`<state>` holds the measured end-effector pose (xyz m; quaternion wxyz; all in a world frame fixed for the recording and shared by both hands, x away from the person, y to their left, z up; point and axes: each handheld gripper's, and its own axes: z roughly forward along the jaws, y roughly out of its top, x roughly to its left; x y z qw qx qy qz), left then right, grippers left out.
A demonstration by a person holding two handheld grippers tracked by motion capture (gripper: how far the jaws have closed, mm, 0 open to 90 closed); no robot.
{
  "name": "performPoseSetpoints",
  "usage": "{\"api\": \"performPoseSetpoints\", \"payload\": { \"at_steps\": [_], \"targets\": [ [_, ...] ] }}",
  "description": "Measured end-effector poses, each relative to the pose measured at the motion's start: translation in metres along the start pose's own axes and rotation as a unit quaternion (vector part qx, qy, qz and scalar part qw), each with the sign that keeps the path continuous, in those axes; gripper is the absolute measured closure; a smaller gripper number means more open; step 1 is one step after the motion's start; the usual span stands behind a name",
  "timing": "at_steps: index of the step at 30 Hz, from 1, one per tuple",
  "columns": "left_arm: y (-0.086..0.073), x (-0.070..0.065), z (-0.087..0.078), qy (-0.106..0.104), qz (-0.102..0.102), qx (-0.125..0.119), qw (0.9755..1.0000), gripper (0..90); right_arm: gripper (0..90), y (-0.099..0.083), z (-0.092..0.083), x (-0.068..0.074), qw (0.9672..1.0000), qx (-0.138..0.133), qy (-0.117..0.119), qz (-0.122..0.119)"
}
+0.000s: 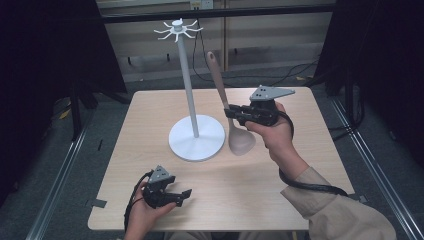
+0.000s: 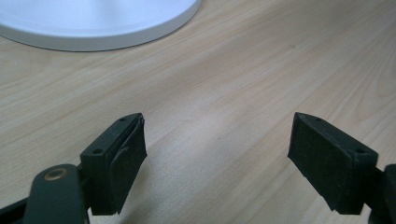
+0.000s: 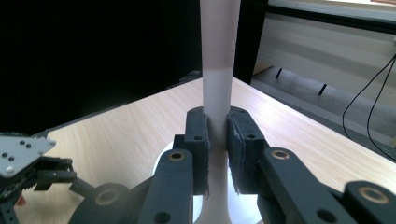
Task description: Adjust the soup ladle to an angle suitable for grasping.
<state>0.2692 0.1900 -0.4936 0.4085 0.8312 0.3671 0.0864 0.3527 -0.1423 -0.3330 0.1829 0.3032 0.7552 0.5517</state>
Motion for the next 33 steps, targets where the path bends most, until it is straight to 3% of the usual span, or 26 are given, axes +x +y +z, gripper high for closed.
{"api": "performPoseSetpoints", "payload": {
  "at_steps": [20,33],
  "targets": [
    [0.000,0.003,-0.001,0.010,-0.002,-0.002,0.9999,14.1,79.6,0.023,0.008,0.002,0.9998,-0.018,-0.009,0.010],
    [0.000,0.004,-0.001,0.007,-0.001,-0.003,1.0000,12.9,79.5,0.040,0.022,0.010,0.9997,-0.024,0.000,0.004]
  ]
}}
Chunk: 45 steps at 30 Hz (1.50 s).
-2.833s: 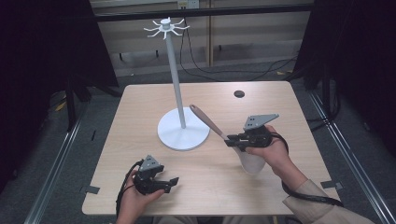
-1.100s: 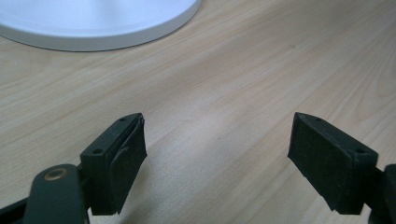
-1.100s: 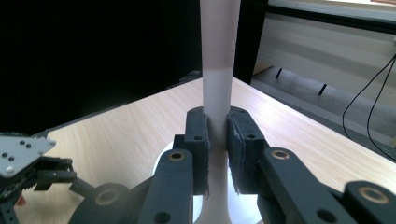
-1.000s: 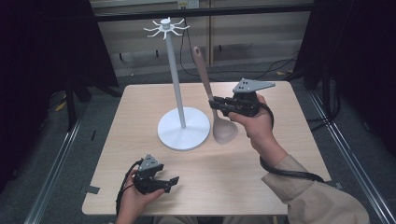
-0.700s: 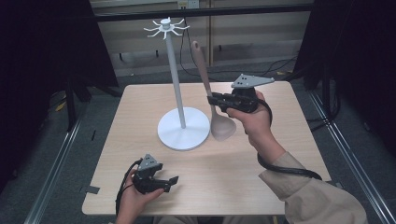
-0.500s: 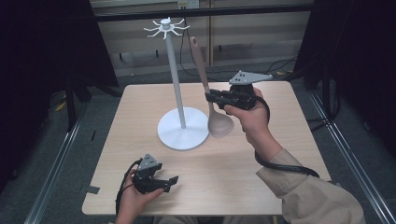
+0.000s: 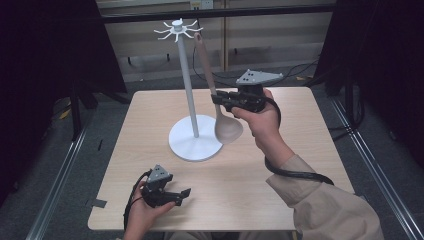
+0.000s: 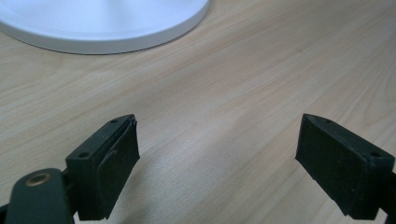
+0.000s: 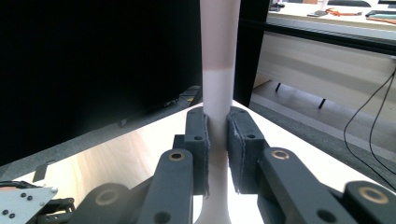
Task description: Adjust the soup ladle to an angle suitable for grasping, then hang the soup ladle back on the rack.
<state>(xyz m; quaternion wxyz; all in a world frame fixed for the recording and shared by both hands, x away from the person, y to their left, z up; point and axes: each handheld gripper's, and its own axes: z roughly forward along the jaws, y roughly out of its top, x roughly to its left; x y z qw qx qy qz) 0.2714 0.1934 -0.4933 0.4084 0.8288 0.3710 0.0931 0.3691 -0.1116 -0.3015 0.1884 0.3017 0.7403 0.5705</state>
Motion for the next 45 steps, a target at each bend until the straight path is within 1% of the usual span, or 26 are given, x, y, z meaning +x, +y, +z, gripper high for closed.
{"api": "performPoseSetpoints", "payload": {
  "at_steps": [12,14,17,20,34,39,45],
  "targets": [
    [0.000,0.000,0.000,0.000,0.001,0.000,1.0000,13.0,79.5,0.003,0.006,-0.001,1.0000,0.001,-0.004,0.005],
    [0.000,0.001,0.000,0.001,0.001,0.000,1.0000,13.0,79.5,0.003,0.007,-0.001,1.0000,0.002,0.000,0.007],
    [0.000,0.001,-0.001,0.002,0.000,0.000,1.0000,13.0,79.5,0.002,0.009,-0.001,0.9999,0.006,-0.004,0.007],
    [0.000,0.000,0.000,0.001,0.000,0.000,1.0000,13.0,79.5,0.001,0.010,-0.001,0.9999,0.006,-0.001,0.009],
    [0.000,0.001,0.001,-0.003,-0.001,-0.001,1.0000,13.0,79.5,0.001,0.019,-0.001,0.9998,0.009,-0.004,0.014],
    [0.001,0.001,0.001,-0.002,0.000,-0.004,1.0000,13.0,79.4,0.000,0.021,-0.001,0.9998,0.011,-0.004,0.016],
    [0.001,0.000,0.002,-0.005,0.002,-0.001,1.0000,13.0,79.3,0.000,0.023,0.000,0.9997,0.013,-0.006,0.018]
  ]
}}
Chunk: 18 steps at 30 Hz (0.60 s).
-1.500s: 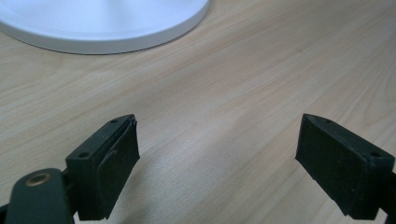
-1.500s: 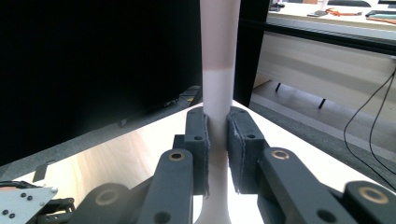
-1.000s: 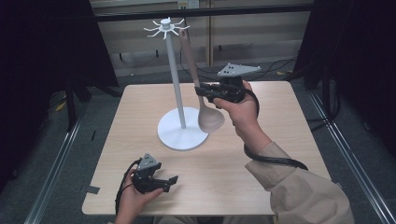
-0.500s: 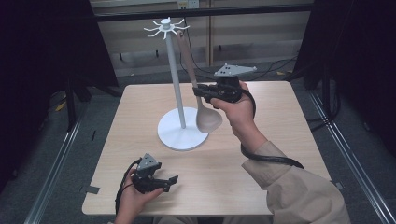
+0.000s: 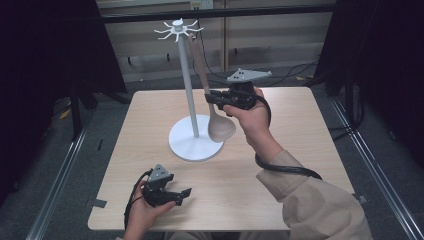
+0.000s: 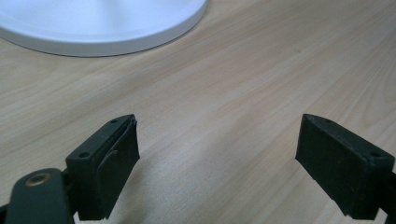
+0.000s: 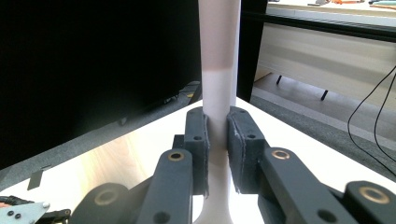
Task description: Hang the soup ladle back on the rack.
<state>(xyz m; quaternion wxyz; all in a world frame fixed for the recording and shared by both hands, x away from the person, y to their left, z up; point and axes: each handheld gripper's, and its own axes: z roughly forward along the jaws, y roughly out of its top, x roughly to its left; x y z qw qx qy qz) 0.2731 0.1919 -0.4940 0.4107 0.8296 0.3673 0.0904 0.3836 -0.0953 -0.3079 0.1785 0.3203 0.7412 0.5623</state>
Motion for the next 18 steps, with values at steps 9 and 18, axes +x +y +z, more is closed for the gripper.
{"api": "performPoseSetpoints", "payload": {
  "at_steps": [9,18],
  "targets": [
    [0.000,0.000,-0.001,0.000,0.000,-0.002,1.0000,13.0,79.3,0.000,0.007,0.002,1.0000,0.000,-0.001,0.003],
    [0.000,0.001,-0.002,0.001,0.000,-0.002,1.0000,13.0,79.2,-0.001,0.013,0.002,1.0000,-0.005,0.000,0.006]
  ]
}}
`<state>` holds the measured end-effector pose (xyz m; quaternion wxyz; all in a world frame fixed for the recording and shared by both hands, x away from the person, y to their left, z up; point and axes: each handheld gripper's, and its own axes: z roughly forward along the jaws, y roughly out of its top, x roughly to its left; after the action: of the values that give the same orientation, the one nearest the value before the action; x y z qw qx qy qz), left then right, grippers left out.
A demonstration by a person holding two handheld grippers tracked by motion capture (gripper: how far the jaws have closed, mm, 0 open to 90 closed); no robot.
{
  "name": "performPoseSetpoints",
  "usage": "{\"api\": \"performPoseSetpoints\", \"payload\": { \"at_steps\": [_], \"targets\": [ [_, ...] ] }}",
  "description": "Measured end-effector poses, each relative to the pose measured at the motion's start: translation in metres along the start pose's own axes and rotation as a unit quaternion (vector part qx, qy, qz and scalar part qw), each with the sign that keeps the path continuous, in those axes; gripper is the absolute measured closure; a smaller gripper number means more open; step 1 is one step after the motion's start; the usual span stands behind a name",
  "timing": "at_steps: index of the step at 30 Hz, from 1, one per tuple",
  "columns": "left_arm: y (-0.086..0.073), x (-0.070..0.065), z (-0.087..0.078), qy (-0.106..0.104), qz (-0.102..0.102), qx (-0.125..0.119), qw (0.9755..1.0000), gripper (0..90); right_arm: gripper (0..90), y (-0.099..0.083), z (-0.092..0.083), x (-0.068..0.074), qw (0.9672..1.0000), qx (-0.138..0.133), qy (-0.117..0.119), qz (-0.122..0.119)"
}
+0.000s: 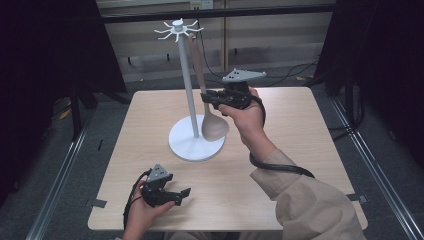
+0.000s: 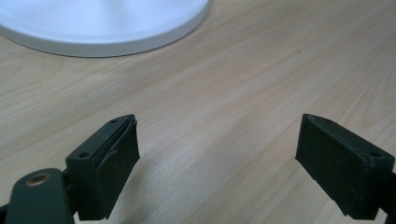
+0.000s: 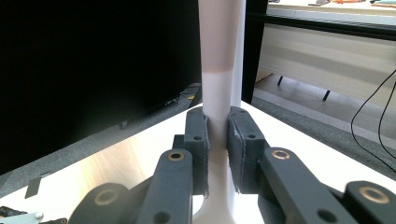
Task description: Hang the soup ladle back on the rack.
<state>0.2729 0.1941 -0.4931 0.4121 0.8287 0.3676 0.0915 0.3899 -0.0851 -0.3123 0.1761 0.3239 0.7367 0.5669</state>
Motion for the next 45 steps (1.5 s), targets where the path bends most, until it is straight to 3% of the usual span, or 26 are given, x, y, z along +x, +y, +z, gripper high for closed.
{"api": "performPoseSetpoints", "payload": {
  "at_steps": [12,45],
  "targets": [
    [-0.0014,0.0012,-0.0025,0.002,-0.001,-0.001,1.0000,13.0,78.7,-0.0014,0.0066,0.0036,0.9999,-0.006,0.001,0.010],
    [-0.0047,0.0014,-0.0044,0.003,-0.004,0.003,1.0000,13.0,75.3,-0.0012,0.0098,0.0041,1.0000,0.002,0.004,0.004]
  ]
}}
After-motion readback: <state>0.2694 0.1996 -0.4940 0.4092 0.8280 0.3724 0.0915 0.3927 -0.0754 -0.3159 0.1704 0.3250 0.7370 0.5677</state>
